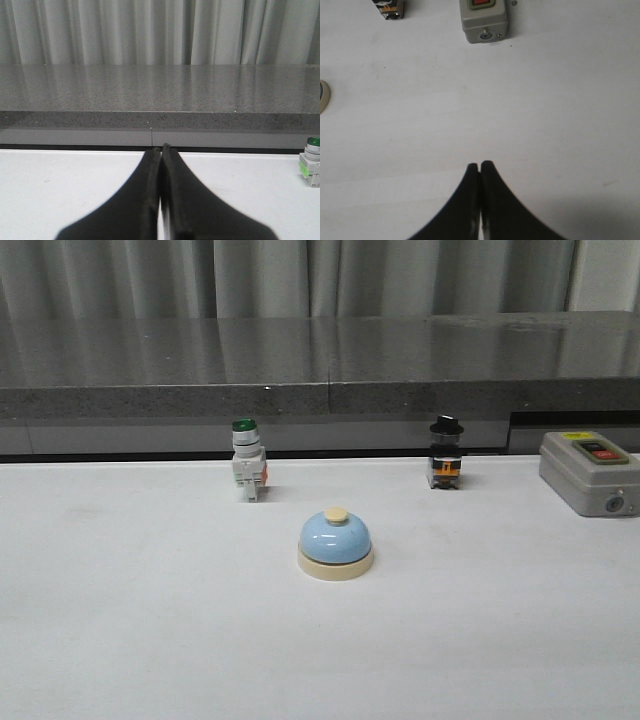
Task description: Place and press bell with both arms
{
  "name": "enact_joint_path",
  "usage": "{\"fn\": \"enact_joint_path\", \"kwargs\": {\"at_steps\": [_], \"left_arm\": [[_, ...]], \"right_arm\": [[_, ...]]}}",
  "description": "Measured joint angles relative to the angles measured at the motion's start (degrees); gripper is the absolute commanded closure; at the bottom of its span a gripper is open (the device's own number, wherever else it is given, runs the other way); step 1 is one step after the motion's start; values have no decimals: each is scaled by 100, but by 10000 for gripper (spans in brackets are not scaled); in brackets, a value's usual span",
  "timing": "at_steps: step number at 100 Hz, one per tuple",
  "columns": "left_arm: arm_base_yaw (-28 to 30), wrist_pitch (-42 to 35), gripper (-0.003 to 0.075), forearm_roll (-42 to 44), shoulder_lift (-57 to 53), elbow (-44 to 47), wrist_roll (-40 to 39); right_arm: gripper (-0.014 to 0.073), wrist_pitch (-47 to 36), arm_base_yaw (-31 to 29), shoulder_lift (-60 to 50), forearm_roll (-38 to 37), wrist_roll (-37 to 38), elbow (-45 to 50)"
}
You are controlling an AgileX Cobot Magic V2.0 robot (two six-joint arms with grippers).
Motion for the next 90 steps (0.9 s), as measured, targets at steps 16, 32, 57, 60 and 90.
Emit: {"fn": "enact_joint_path", "kwargs": {"at_steps": [16, 32, 57, 60, 90], "left_arm": [[0, 0, 741, 0, 0, 0, 0], [0, 0, 741, 0, 0, 0, 0], [0, 0, 741, 0, 0, 0, 0], [0, 0, 741, 0, 0, 0, 0], [0, 10, 741, 0, 0, 0, 0]], "right_arm": [[654, 0, 0, -1029, 0, 0, 386], [654, -26, 0, -1944, -10, 0, 652], [654, -511, 0, -3347, -512, 9, 1133], [654, -631, 0, -3550, -594, 9, 1208], [654, -2387, 0, -3861, -751, 9, 2166]]}}
